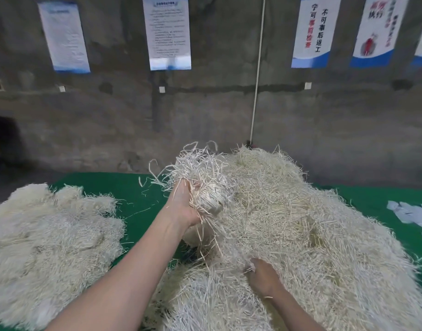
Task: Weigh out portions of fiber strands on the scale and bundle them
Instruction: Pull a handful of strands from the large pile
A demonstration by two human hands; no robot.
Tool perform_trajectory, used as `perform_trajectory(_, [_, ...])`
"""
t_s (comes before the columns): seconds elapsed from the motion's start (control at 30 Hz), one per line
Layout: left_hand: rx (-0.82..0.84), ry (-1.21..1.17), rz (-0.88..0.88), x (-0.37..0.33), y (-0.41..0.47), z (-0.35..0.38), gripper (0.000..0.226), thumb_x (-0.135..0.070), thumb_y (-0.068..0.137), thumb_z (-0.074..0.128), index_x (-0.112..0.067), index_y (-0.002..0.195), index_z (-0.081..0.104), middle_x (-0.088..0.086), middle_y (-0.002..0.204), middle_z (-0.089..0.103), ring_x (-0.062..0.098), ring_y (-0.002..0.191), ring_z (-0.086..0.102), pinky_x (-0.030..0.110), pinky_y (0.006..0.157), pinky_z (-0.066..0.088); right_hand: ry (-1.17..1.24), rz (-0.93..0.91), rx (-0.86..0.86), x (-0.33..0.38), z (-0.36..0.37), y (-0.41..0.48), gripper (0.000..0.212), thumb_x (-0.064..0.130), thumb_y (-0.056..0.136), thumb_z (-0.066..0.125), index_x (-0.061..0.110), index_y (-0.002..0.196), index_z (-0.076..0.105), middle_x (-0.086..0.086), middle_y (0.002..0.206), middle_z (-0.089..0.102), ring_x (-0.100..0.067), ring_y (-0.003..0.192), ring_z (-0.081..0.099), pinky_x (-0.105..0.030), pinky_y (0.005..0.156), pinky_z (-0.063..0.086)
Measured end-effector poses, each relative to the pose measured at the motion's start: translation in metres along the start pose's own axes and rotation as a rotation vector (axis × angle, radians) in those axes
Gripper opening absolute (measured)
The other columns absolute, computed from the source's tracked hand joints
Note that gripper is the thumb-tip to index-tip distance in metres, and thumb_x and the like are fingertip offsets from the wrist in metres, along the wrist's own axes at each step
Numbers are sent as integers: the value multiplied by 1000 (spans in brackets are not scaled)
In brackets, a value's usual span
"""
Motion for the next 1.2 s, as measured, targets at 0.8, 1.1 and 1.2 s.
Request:
perform_trajectory(0.8, [129,260,165,-35,-14,26,49,-46,95,34,-8,91,66,20,97,70,32,88,69,60,86,47,727,-131,279,133,-40,-19,29,9,95,50,6,123,55,-2,85,65,-4,46,53,-16,49,46])
perform_trajectory(1.1, [149,1740,318,15,2,0,12,-3,94,47,-10,86,54,-1,83,52,3,71,49,16,87,48,1442,229,154,131,-102,-7,16,3,88,50,2,73,56,-13,71,60,-23,55,62,-35,48,53])
perform_trajectory(1.2, [158,1745,388,17,15,1,63,2,82,58,-7,140,35,11,132,48,18,106,57,22,87,50,1406,199,208,140,-101,-12,7,2,89,52,-2,87,58,-13,67,61,-21,49,61,-29,46,53])
Point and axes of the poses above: each hand's wrist, its own y-axis towards the middle knuckle, its own z-axis out of the palm, x = y × z, the point moved 8 cm from there along y, towards the middle knuckle
